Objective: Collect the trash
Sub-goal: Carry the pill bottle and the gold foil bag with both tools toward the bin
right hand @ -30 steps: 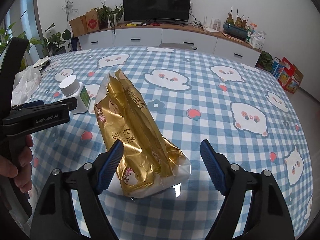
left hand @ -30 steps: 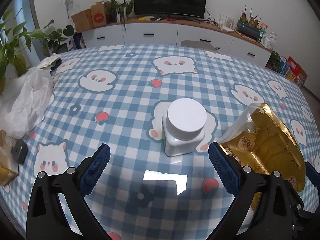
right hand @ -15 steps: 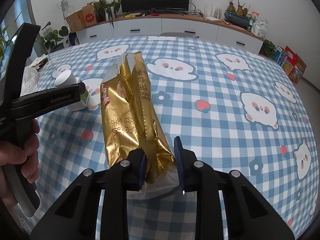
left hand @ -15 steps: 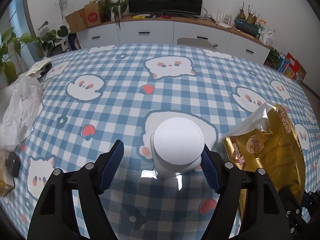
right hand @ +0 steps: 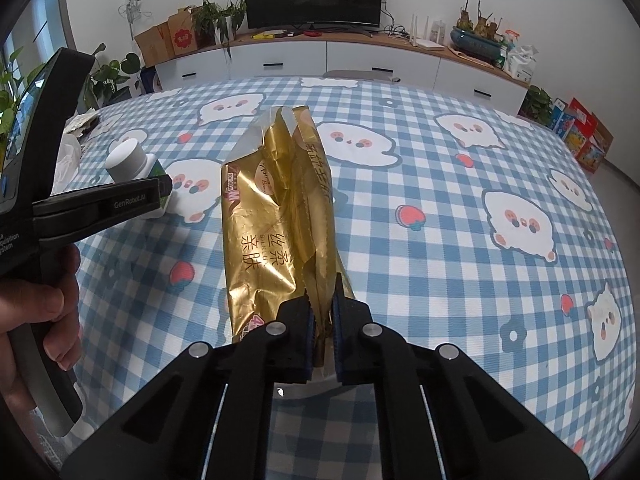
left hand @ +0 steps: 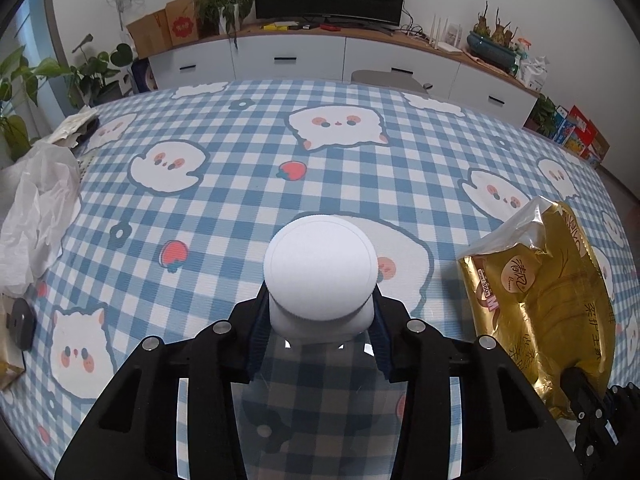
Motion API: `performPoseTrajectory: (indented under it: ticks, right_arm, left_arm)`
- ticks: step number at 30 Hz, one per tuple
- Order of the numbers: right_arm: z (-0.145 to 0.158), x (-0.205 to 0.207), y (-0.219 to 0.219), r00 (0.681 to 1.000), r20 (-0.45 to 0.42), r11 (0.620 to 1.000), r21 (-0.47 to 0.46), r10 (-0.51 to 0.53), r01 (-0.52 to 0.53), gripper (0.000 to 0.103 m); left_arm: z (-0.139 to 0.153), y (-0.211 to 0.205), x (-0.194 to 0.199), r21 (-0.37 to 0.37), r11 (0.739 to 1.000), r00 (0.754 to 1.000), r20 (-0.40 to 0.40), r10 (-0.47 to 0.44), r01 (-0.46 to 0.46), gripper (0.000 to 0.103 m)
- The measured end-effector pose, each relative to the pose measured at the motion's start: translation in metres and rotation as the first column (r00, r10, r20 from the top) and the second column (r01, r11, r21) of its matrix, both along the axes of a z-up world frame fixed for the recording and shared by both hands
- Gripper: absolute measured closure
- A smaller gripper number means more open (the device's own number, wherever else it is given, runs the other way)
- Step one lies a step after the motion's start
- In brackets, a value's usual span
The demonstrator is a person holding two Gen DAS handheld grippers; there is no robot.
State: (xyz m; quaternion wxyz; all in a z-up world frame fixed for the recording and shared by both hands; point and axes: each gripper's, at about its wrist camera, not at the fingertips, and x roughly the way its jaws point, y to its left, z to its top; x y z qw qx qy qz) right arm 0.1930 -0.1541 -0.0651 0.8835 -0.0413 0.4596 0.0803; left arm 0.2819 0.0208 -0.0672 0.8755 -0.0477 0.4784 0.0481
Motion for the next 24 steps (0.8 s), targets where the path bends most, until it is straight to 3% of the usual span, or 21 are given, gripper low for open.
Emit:
performPoseTrajectory:
  ticks: [11,16,24]
  right_arm:
    - [0.012,-0.004,-0.010,0.999,0.027,1.000,0.003,-0.020,0.020,0.098]
    - [0.018,-0.011,-0.014,0.999,0.037,1.000,0.001,-0.021,0.021,0.098]
    - [0.026,-0.032,-0.021,0.999,0.051,1.000,0.007,-0.018,0.018,0.098]
  left_arm:
    - [0.011,-0.001,-0.020,0.000,1.000,1.000,-0.008,-0.013,0.013,0.061]
    - [0.011,-0.006,-0.040,-0.029,1.000,1.000,-0.019,-0.013,0.012,0.061]
    - [0.009,-0.014,-0.080,-0.001,0.999,0.999,-0.038,-0.038,0.038,0.061]
